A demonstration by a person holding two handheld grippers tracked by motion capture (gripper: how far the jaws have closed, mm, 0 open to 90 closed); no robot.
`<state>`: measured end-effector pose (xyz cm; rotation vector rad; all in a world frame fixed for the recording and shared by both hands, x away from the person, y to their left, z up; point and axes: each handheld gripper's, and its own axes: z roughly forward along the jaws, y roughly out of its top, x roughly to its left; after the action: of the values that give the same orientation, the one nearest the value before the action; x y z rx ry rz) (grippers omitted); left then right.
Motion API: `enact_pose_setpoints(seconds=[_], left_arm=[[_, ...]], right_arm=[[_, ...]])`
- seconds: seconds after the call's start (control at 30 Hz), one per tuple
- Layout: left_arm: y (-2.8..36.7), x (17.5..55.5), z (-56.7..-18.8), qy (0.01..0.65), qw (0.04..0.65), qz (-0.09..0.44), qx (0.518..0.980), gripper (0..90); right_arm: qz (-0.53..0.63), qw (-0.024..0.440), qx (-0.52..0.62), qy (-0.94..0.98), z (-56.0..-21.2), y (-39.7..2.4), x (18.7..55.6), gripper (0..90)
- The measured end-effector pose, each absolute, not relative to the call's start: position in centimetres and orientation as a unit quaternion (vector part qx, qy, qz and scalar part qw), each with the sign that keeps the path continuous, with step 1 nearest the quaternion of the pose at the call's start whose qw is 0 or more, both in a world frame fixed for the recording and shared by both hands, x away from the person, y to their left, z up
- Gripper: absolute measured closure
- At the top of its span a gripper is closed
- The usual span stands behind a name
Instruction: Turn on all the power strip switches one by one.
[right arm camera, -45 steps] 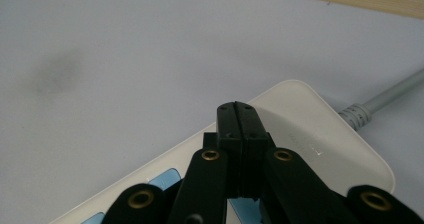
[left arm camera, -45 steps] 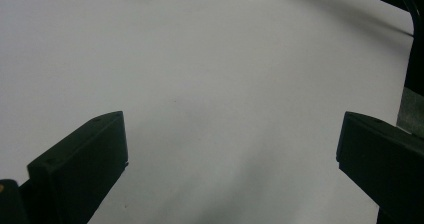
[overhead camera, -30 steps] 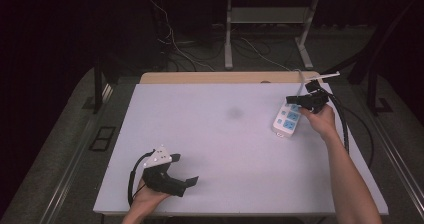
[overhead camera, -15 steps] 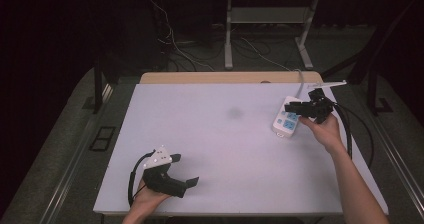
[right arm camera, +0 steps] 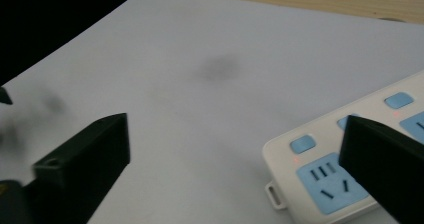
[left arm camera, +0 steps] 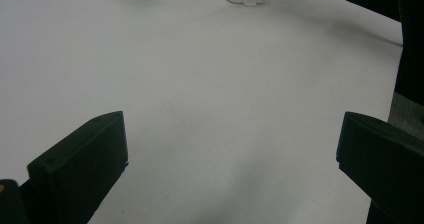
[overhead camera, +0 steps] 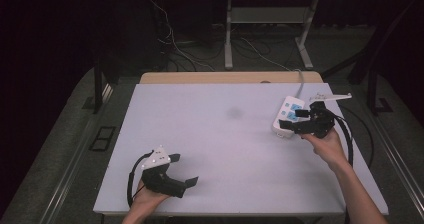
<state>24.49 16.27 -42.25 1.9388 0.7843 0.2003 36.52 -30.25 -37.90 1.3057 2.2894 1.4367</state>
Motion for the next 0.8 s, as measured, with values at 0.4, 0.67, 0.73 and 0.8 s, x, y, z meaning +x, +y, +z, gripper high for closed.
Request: enact_pose_setpoints(seconds=[0.4,0.67,0.73,0.8], left_arm=[[16.2,24.5,-42.3,0.325,0.497,0.082,0.801,0.0],[16.4,24.6,-42.3,0.327,0.497,0.085,0.799,0.0],[16.4,24.6,-42.3,0.328,0.498,0.084,0.798,0.0],[16.5,24.6,-42.2,0.329,0.498,0.086,0.798,0.0]], right_arm=[[0.505,0.058,0.411,0.757,-37.8,-30.2,32.0,0.4],[0.516,0.051,0.4,0.756,-38.5,-30.1,29.8,0.4],[0.516,0.05,0.398,0.757,-38.8,-29.9,29.2,0.4],[0.515,0.049,0.396,0.759,-39.0,-29.8,28.7,0.4]])
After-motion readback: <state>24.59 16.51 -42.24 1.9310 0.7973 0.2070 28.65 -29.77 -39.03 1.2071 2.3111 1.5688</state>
